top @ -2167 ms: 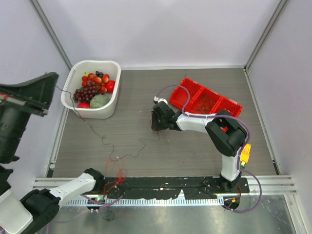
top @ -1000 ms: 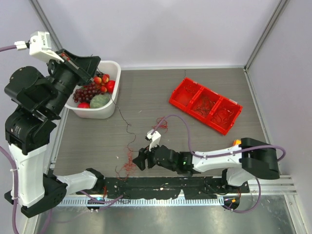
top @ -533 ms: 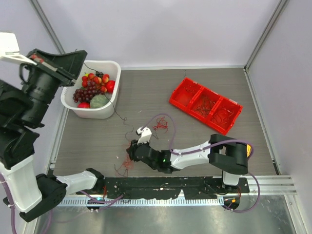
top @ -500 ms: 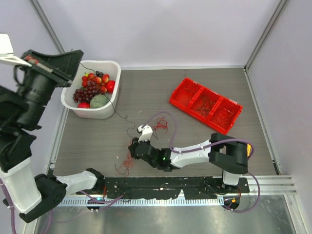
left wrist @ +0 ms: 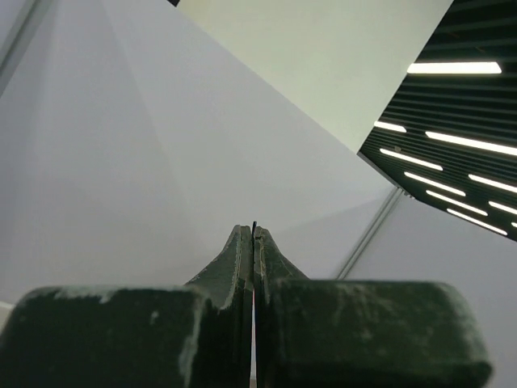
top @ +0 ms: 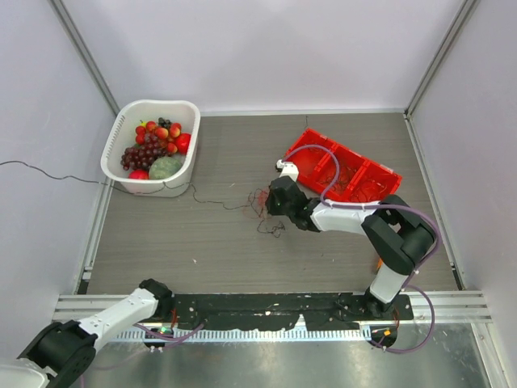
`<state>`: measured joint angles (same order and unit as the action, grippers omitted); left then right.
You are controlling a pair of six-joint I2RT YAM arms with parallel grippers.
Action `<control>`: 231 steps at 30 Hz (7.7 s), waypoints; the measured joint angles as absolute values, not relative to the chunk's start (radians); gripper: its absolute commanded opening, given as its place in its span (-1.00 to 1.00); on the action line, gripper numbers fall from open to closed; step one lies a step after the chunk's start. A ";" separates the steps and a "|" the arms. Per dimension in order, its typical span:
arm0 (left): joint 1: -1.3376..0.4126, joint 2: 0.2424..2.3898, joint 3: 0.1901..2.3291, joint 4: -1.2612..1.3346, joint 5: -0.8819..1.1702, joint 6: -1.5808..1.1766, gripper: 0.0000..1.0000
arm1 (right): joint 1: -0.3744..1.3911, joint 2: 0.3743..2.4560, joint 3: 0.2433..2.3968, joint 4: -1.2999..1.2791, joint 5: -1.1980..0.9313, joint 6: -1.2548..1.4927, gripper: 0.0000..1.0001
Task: Untangle the cables
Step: Untie the cable.
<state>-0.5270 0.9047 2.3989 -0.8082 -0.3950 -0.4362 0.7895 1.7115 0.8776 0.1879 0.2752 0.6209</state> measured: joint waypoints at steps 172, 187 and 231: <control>-0.527 0.901 0.928 -0.321 0.485 -0.638 -1.00 | 0.670 1.531 1.063 0.429 -0.489 1.259 -0.45; -0.527 0.741 1.326 -0.585 0.521 -0.625 -1.00 | 0.524 2.111 1.348 0.524 -0.333 1.408 -0.35; -0.527 1.172 1.837 -0.755 0.262 -0.523 -1.00 | 0.711 1.477 1.170 0.017 -0.338 0.274 0.47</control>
<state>-0.5270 1.1717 1.8374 -0.7551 0.2619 -0.5232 0.7109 1.4769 1.1698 0.0166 -0.3382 0.2741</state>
